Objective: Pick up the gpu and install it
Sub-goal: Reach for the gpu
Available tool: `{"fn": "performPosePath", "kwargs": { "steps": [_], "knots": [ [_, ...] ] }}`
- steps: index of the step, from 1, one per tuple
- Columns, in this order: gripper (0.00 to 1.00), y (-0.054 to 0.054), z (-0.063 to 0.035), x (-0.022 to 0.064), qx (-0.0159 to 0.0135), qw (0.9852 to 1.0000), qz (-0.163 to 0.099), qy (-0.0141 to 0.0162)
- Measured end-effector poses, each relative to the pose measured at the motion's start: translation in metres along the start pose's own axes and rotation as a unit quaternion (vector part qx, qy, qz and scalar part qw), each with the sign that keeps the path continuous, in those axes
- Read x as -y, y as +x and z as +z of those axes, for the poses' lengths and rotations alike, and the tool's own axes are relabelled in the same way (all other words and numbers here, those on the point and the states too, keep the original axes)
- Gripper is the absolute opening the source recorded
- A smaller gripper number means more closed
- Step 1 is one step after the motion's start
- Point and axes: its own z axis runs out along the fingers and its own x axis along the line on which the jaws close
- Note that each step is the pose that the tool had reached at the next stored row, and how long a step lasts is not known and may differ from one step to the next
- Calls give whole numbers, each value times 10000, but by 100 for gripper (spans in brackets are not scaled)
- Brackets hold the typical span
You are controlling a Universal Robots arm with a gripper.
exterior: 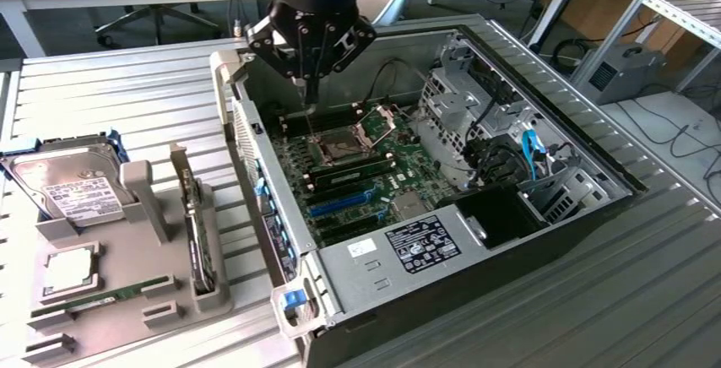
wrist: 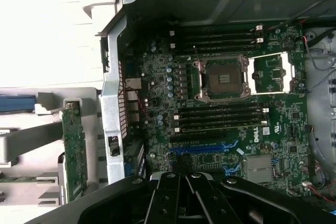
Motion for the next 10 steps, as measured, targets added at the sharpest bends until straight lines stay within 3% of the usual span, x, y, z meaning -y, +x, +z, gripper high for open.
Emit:
{"fn": "performPosePath", "kwargs": {
  "steps": [10],
  "knots": [
    [11, 29, 3, 9, 0, 10000, 0, 0]
  ]
}}
